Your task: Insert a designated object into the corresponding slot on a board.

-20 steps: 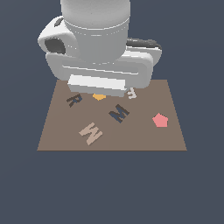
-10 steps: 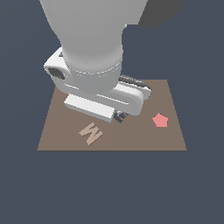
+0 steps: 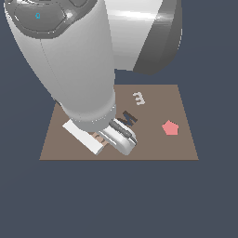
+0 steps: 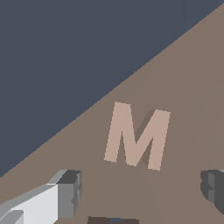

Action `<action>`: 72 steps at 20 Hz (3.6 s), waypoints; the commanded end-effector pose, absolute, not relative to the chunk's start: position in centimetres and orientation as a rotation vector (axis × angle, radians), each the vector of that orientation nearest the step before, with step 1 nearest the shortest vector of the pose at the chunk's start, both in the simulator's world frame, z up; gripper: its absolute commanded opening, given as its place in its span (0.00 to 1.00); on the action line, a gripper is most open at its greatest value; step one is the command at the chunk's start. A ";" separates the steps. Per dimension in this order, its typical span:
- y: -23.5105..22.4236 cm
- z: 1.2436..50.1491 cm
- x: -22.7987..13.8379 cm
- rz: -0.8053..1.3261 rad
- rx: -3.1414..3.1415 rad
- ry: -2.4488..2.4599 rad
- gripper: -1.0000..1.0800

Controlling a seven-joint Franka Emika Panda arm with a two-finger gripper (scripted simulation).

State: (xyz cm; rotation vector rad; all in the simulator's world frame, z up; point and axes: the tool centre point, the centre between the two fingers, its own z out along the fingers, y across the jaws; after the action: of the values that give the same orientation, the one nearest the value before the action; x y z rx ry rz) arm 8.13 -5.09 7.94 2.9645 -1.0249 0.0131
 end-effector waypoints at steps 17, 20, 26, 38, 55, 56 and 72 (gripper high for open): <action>-6.9 4.7 9.7 -0.001 2.861 -1.295 0.96; -6.9 3.6 9.7 0.000 2.860 -1.299 0.96; -6.9 3.0 9.7 0.000 2.859 -1.301 0.00; -6.9 3.0 9.7 0.001 2.858 -1.306 0.00; -6.3 3.3 7.2 0.001 2.656 -1.678 0.00; -6.2 3.3 6.9 0.001 2.632 -1.717 0.00; -2.7 3.7 2.8 0.002 2.032 -2.397 0.00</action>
State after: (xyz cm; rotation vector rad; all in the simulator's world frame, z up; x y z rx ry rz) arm 3.07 -3.12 3.62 2.1006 -2.3363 0.0017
